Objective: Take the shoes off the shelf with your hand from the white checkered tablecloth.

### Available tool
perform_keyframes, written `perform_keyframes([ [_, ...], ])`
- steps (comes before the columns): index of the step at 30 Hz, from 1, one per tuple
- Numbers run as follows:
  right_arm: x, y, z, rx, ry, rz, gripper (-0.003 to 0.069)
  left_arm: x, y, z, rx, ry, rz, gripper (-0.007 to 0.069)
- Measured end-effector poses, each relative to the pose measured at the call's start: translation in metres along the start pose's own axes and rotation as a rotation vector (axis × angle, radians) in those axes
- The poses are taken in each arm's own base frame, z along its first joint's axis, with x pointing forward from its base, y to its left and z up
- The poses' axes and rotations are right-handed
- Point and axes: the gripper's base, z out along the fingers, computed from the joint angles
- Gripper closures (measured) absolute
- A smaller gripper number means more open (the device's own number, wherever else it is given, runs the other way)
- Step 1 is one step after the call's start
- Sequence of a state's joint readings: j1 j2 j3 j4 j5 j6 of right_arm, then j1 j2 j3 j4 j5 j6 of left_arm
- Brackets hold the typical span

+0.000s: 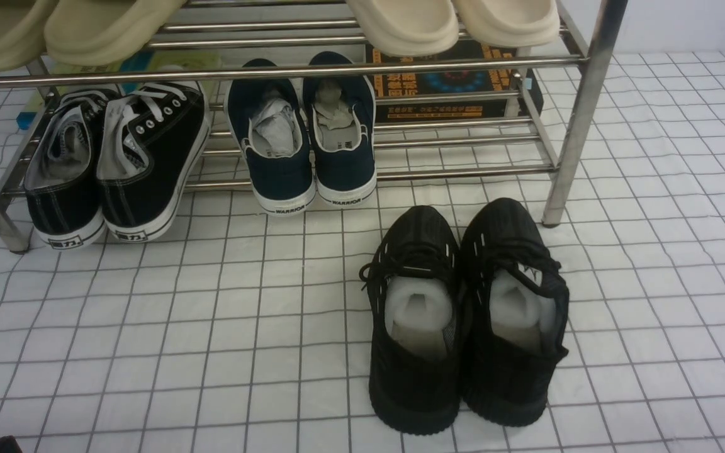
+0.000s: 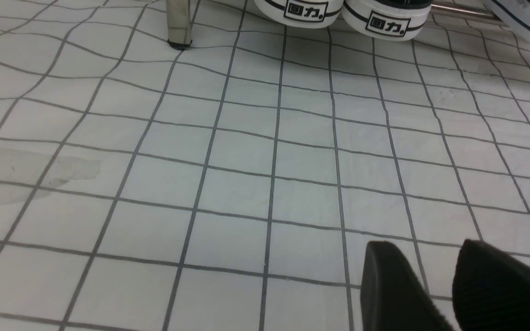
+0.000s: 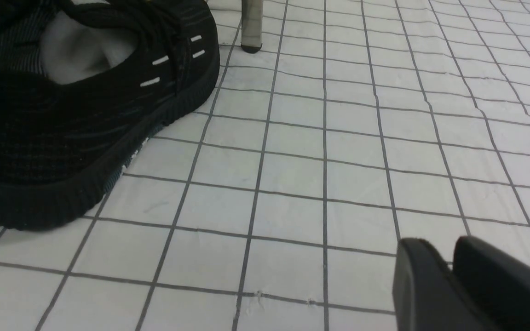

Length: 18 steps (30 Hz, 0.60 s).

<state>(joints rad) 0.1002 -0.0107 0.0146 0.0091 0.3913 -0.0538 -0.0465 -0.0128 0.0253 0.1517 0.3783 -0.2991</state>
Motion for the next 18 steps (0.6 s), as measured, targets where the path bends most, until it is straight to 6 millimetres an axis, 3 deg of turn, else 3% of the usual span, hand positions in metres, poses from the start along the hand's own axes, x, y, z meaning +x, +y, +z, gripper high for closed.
perform_keyframes([
  [18,0.0000,0.0000,0.0000,0.000,0.000,0.000,0.0507,0.0000,0.0000,0.0000,0.000,0.000,0.000,0.0384],
])
